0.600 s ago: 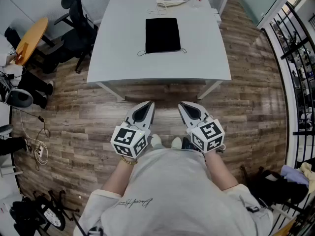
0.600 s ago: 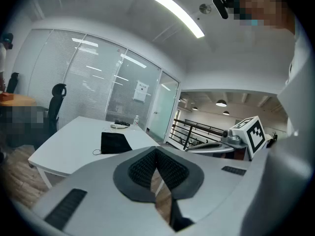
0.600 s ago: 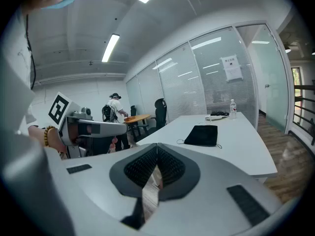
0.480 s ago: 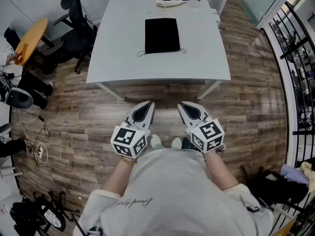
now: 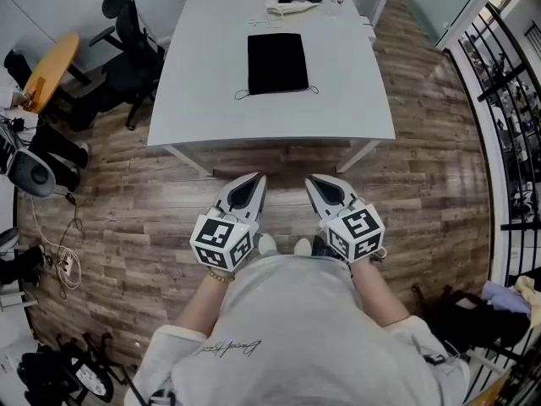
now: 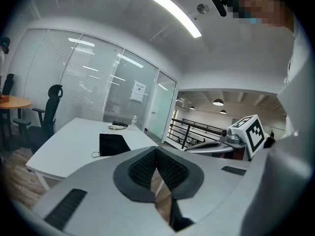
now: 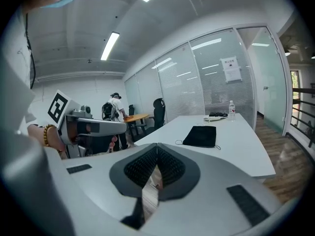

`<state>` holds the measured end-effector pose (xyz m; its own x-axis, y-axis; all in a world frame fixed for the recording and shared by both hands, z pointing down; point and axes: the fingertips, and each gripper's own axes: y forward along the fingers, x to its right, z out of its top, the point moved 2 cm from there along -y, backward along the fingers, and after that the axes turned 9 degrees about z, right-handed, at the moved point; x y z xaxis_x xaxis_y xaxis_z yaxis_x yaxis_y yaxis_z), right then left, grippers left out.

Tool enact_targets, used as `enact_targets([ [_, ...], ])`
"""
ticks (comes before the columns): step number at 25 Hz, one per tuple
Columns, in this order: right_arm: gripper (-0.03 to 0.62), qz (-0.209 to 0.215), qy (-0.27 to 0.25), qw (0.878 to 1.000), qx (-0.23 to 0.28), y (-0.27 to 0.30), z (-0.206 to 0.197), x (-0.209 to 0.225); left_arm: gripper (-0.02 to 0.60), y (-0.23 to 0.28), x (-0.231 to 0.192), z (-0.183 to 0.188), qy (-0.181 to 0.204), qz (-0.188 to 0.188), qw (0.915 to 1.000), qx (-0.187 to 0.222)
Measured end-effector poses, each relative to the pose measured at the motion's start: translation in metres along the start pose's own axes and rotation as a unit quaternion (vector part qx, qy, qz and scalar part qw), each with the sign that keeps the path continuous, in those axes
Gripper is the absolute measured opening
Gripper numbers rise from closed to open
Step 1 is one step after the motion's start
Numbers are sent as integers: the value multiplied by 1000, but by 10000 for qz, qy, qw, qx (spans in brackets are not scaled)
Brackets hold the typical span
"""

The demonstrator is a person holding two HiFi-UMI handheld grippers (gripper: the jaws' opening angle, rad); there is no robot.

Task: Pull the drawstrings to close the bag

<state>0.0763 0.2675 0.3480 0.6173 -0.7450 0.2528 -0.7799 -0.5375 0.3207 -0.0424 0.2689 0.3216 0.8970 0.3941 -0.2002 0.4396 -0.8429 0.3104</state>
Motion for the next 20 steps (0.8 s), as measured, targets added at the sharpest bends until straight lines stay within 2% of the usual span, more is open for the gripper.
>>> enact_targets([
  [6, 23, -104, 123, 9998, 117, 8, 3, 0, 9, 0, -9, 0, -24, -53, 10000, 11],
  [13, 21, 51, 37, 9998, 179, 25, 6, -17, 9, -7, -30, -3, -56, -90, 9999, 6],
  [16, 23, 29, 27, 9998, 173, 33, 5, -25, 9, -5, -34, -2, -133, -213, 9997, 20],
  [20, 23, -11, -17, 9998, 211, 36, 5, -34, 9, -7, -33, 1, 14, -356, 9993, 87],
])
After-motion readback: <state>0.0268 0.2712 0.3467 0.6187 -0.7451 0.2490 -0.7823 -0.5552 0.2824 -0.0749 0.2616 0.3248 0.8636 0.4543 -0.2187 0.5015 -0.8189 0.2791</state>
